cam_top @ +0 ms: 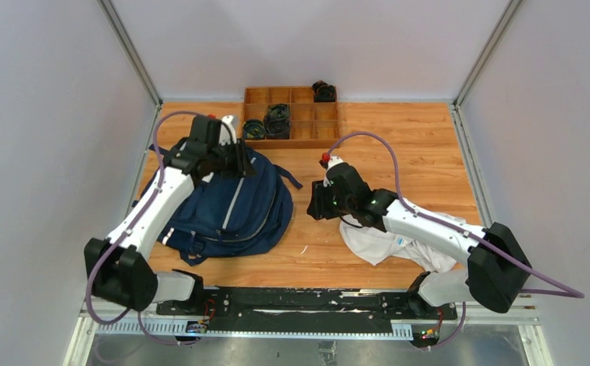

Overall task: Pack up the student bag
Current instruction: Zip the student bag at the center of the board.

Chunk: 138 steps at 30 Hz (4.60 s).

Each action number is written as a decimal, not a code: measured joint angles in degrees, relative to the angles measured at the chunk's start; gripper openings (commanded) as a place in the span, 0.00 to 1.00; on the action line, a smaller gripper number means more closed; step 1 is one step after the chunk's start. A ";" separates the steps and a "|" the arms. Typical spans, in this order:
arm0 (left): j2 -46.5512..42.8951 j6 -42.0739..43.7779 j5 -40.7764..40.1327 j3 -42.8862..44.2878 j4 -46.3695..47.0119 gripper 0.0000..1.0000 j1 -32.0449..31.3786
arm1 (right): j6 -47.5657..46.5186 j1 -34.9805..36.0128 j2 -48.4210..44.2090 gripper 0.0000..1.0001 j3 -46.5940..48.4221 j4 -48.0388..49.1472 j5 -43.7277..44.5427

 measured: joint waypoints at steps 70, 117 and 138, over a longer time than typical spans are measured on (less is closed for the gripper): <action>-23.63 -23.78 -26.93 -28.68 -10.78 0.00 -22.95 | 0.81 -0.83 16.44 0.56 6.75 2.86 -14.19; -45.05 -61.37 -47.78 -33.66 -16.94 0.62 -31.52 | 1.31 24.57 19.52 0.51 11.17 11.41 17.66; -39.58 -54.16 -50.99 -30.82 -17.14 0.57 -27.87 | 3.04 29.27 29.66 0.46 19.02 6.43 29.81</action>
